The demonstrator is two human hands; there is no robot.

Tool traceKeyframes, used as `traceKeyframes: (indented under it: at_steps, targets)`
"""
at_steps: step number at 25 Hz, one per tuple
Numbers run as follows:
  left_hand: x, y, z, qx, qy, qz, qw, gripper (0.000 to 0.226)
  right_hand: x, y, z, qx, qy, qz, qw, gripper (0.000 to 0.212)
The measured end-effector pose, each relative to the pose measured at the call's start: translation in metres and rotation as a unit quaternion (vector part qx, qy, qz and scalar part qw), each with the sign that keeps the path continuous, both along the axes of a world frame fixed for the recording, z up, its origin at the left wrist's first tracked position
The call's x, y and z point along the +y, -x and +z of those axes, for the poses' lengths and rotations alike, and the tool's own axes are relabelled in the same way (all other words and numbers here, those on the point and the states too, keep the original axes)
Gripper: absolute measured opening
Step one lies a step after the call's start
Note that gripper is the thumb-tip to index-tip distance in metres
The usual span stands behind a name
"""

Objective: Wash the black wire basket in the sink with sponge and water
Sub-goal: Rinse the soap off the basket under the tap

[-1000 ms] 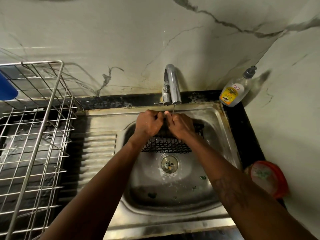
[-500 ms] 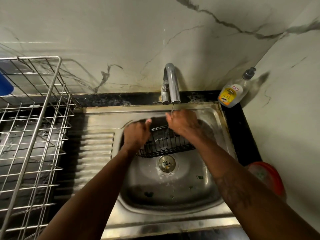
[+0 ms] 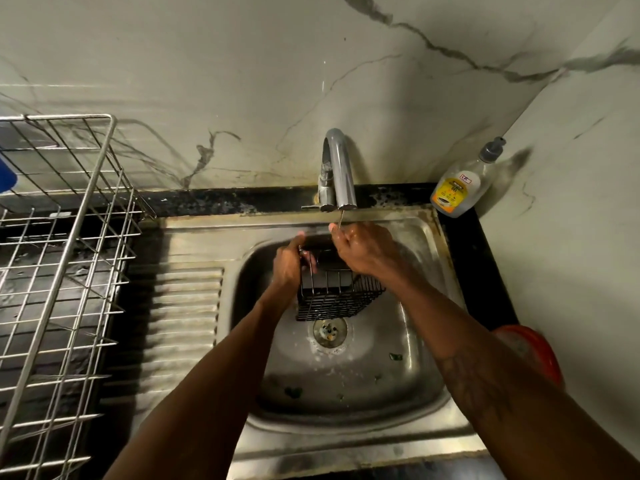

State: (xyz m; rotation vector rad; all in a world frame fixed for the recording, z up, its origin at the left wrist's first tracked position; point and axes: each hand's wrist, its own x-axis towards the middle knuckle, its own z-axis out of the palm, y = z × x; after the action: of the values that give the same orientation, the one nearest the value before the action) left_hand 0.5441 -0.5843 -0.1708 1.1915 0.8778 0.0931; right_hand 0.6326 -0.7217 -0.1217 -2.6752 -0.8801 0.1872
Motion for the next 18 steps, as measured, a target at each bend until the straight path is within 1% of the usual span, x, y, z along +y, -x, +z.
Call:
traceKeyframes:
  at_steps: [1,2,3,4,5,6,7,8,9,10,11,12,13,14,15,16,17,18]
  targets:
    - [-0.003,-0.003,0.006,-0.033,-0.026,-0.041,0.998,0.042,0.004,0.003,-0.003,-0.023,0.025,-0.008,0.999,0.056]
    - [-0.004,-0.008,0.014,-0.045,-0.082,-0.083,0.992,0.045,0.009,0.006,-0.001,-0.043,0.045,-0.017,0.998,0.055]
    - [-0.006,-0.013,0.022,-0.029,-0.174,-0.124,0.976,0.049,0.014,0.007,0.004,-0.061,0.055,-0.025,0.996,0.053]
    - [-0.006,-0.017,0.027,0.006,-0.283,-0.148,0.948,0.054,0.019,0.007,0.010,-0.080,0.055,-0.026,0.995,0.052]
    - [-0.008,-0.021,0.033,0.041,-0.373,-0.148,0.915,0.057,0.022,0.007,0.015,-0.098,0.055,-0.024,0.993,0.053]
    - [-0.011,-0.022,0.039,0.062,-0.420,-0.128,0.896,0.057,0.022,0.007,0.020,-0.104,0.053,-0.024,0.993,0.056]
    - [-0.013,-0.022,0.040,0.072,-0.418,-0.110,0.899,0.053,0.021,0.003,0.019,-0.106,0.042,-0.018,0.993,0.058]
    - [-0.012,-0.022,0.035,0.073,-0.367,-0.089,0.923,0.046,0.016,-0.002,0.015,-0.085,0.003,-0.019,0.996,0.059]
    - [-0.006,-0.021,0.028,0.068,-0.287,-0.062,0.953,0.036,0.008,-0.005,0.010,-0.026,-0.062,-0.030,0.997,0.058]
    - [0.003,-0.019,0.019,0.058,-0.189,-0.025,0.980,0.025,-0.001,-0.007,0.002,0.055,-0.145,-0.047,0.987,0.057]
    - [0.011,-0.013,0.013,0.053,-0.100,0.008,0.994,0.018,-0.009,-0.007,-0.005,0.126,-0.216,-0.067,0.966,0.059]
    - [0.017,-0.006,0.007,0.052,-0.054,0.017,0.997,0.020,-0.013,-0.005,-0.011,0.166,-0.251,-0.090,0.949,0.061]
    - [0.020,-0.001,0.005,0.045,-0.051,0.010,0.998,0.023,-0.012,-0.001,-0.015,0.173,-0.248,-0.108,0.947,0.063]
    - [0.020,0.002,0.008,0.036,-0.084,-0.012,0.996,0.024,-0.007,0.003,-0.017,0.155,-0.215,-0.119,0.957,0.064]
    - [0.016,0.003,0.012,0.024,-0.120,-0.041,0.992,0.030,0.000,0.005,-0.018,0.122,-0.163,-0.120,0.972,0.064]
    - [0.010,0.003,0.020,-0.007,-0.144,-0.064,0.988,0.038,0.006,0.008,-0.016,0.077,-0.108,-0.108,0.985,0.064]
    - [0.003,0.001,0.030,-0.047,-0.149,-0.078,0.985,0.043,0.014,0.008,-0.012,0.037,-0.064,-0.087,0.993,0.063]
    - [-0.004,-0.003,0.040,-0.074,-0.137,-0.083,0.984,0.042,0.019,0.009,-0.007,0.010,-0.040,-0.065,0.997,0.061]
